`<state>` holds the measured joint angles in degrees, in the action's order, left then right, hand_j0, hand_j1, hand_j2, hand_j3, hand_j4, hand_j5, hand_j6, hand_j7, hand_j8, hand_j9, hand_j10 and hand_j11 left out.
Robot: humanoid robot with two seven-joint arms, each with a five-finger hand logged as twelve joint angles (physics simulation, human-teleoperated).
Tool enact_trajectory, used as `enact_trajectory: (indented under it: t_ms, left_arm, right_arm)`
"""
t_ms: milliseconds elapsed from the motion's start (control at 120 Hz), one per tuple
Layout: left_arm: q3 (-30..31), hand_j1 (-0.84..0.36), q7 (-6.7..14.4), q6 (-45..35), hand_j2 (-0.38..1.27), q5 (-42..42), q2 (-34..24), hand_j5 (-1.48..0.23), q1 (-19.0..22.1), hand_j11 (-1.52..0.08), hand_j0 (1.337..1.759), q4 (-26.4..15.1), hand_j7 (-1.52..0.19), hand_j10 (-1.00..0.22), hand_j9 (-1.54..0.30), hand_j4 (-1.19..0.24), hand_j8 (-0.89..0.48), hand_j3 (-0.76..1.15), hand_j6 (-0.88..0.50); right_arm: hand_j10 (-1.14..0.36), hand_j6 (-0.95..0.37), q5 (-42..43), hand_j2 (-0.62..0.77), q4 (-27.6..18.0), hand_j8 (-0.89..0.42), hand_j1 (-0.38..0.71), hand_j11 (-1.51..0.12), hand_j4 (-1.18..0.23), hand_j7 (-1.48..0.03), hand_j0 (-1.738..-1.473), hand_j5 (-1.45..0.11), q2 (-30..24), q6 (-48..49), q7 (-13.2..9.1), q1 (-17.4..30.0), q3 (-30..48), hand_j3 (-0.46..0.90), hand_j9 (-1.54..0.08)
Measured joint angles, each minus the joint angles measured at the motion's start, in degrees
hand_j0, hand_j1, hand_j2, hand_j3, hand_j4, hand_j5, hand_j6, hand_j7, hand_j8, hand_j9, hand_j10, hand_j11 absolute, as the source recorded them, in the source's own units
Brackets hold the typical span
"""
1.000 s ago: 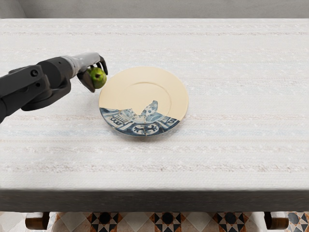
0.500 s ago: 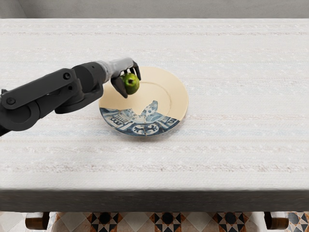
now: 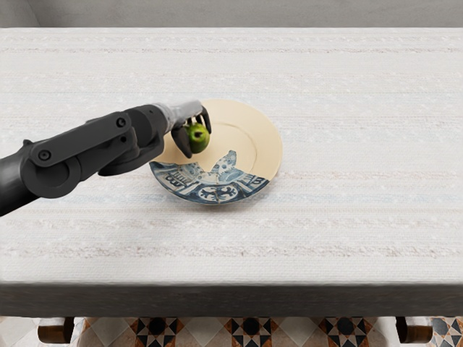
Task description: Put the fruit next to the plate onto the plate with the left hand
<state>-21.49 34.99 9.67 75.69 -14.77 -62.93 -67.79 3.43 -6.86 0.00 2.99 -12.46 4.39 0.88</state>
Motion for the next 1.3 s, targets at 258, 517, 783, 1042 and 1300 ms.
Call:
enact_trajectory:
  t_ms: [258, 517, 783, 1042, 1300]
  left_arm:
    - [-0.72, 0.03, 0.01, -0.64, 0.07, 0.02, 1.14, -0.39, 0.00, -0.39, 1.657, -0.05, -0.39, -0.30, -0.39, -0.27, -0.25, 0.00, -0.24]
    - [-0.76, 0.23, 0.01, -0.46, 0.03, -0.27, 1.09, -0.15, 0.00, -0.15, 1.658, -0.21, -0.14, -0.11, -0.14, -0.11, -0.10, 0.00, -0.10]
    - [-1.51, 0.30, 0.01, 1.31, 0.01, -18.78, -5.44, -0.06, -1.55, -0.06, 1.658, -0.37, -0.06, -0.05, -0.06, -0.04, -0.04, 0.00, -0.04]
    - [-4.53, 0.32, 0.01, 9.77, 0.01, -36.20, -15.69, -0.03, -1.76, -0.03, 1.658, -0.42, -0.03, -0.03, -0.03, -0.03, -0.03, 0.00, -0.03]
    - [-6.04, 0.32, 0.01, 18.47, 0.01, -45.28, -23.43, -0.03, -1.76, -0.03, 1.658, -0.42, -0.03, -0.02, -0.03, -0.02, -0.02, 0.00, -0.02]
  right_arm:
    - [0.00, 0.00, 0.00, 0.00, 0.00, 0.00, -0.35, 0.00, 0.00, 0.00, -1.658, 0.00, 0.00, 0.00, -0.02, 0.00, 0.00, 0.00, 0.00]
    - [0.00, 0.00, 0.00, 0.00, 0.00, 0.00, -0.35, 0.00, 0.00, 0.00, -1.658, 0.00, 0.00, 0.00, -0.01, 0.01, 0.00, 0.00, 0.00]
    - [0.00, 0.00, 0.00, 0.00, 0.00, 0.00, -0.35, 0.00, 0.00, 0.00, -1.658, 0.00, 0.00, 0.00, -0.01, 0.01, 0.00, 0.00, 0.00]
    - [0.00, 0.00, 0.00, 0.00, 0.00, 0.00, -0.35, 0.00, 0.00, 0.00, -1.658, 0.00, 0.00, 0.01, 0.00, 0.01, 0.00, 0.00, 0.00]
    - [0.00, 0.00, 0.00, 0.00, 0.00, 0.00, -0.35, 0.00, 0.00, 0.00, -1.658, 0.00, 0.00, 0.02, -0.02, -0.01, 0.00, 0.00, 0.00]
